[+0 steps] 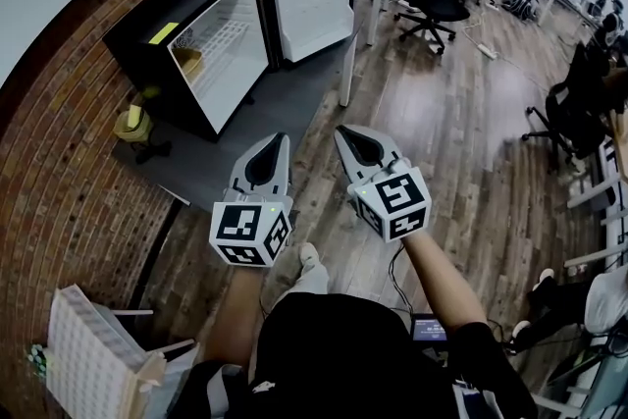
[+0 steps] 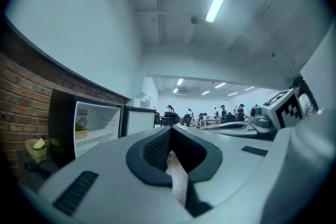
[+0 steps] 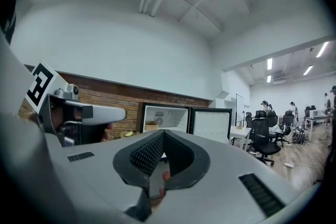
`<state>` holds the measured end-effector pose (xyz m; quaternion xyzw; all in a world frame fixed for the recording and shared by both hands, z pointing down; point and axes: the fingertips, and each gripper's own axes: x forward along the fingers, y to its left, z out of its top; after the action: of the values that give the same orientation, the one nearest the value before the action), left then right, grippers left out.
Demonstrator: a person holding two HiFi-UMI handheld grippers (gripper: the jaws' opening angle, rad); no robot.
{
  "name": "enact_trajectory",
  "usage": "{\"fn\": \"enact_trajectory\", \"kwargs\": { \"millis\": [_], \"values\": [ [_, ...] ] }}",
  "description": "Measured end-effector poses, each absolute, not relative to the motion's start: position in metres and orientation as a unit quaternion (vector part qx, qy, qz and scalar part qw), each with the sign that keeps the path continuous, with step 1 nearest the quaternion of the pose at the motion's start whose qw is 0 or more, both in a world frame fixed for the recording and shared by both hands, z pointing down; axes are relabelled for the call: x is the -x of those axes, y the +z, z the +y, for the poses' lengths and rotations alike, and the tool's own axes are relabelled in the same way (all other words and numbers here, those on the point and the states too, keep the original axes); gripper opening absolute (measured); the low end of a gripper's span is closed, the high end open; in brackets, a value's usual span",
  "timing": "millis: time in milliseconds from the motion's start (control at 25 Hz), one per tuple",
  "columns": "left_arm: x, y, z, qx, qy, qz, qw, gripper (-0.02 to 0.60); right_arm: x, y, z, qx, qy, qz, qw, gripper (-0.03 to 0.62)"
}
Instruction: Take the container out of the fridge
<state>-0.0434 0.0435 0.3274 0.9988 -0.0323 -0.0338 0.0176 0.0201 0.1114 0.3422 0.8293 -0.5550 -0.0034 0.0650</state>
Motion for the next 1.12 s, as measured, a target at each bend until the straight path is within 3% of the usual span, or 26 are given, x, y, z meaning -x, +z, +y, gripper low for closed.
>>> {"fn": "enact_trajectory", "kwargs": {
  "millis": [560, 1120],
  "values": [
    [-0.065, 0.325, -0.045, -0.999, -0.012, -0.047, -0.002, 0.012, -0.134, 0.336, 0.012, -0.82, 0.008, -0.571, 0.051, 0.04],
    [-0.129, 0.335, -0.131, -0.999, 0.001, -0.038, 0.022, 0.012, -0.198, 0.341, -0.087, -0.811, 0.021, -0.582, 0.059, 0.04]
  ]
}}
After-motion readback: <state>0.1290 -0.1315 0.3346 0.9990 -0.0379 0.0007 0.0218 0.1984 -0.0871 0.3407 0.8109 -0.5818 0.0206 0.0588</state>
